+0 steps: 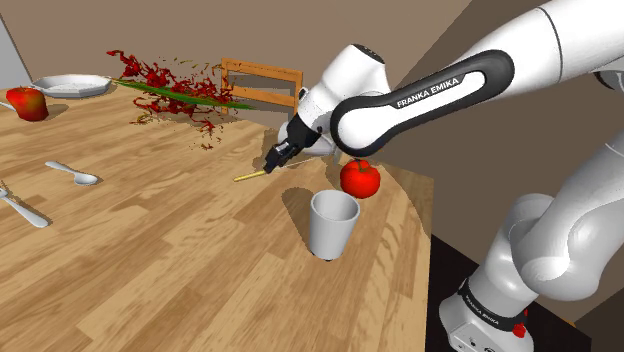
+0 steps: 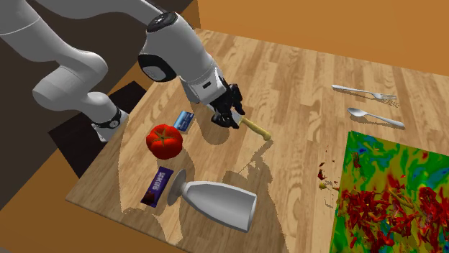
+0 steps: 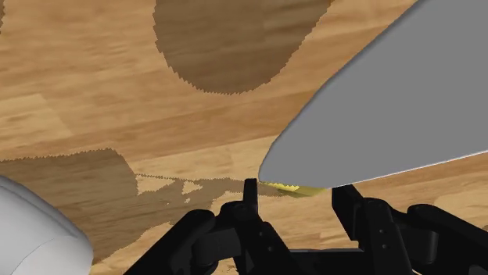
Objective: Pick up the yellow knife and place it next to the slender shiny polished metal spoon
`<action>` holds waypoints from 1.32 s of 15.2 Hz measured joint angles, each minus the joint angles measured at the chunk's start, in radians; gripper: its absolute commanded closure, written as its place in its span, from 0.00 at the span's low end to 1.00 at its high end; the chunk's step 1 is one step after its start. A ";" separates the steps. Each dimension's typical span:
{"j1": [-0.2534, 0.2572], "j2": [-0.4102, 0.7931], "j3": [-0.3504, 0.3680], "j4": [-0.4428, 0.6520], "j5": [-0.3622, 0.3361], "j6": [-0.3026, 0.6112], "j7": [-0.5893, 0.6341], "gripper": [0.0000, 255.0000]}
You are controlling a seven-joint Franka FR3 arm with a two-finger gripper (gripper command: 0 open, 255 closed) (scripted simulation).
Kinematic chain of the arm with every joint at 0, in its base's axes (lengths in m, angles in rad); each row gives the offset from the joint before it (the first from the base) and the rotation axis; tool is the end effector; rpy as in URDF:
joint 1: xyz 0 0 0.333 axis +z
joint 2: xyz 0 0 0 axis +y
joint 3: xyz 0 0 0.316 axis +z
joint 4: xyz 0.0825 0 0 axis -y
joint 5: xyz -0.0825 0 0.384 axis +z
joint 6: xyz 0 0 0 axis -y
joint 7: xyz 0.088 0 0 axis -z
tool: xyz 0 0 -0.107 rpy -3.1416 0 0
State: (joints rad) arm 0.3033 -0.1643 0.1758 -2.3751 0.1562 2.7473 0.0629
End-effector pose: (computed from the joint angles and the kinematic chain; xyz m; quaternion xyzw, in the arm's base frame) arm 0.4610 0.2347 0.4466 -0.9536 -0.1411 -0.2452 0.1033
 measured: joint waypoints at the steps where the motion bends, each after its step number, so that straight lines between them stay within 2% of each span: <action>1: 0.000 -0.007 -0.001 0.005 0.000 -0.013 0.000 1.00; 5: -0.008 0.055 0.024 0.093 -0.049 -0.036 0.057 1.00; 10: 0.001 0.221 0.057 0.289 -0.168 -0.069 0.182 1.00; 15: 0.058 0.416 0.053 0.539 -0.288 -0.131 0.306 1.00; 20: 0.126 0.607 0.036 0.827 -0.352 -0.234 0.366 1.00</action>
State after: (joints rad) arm 0.4293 0.4425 0.2118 -1.5479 -0.1959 2.5135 0.4286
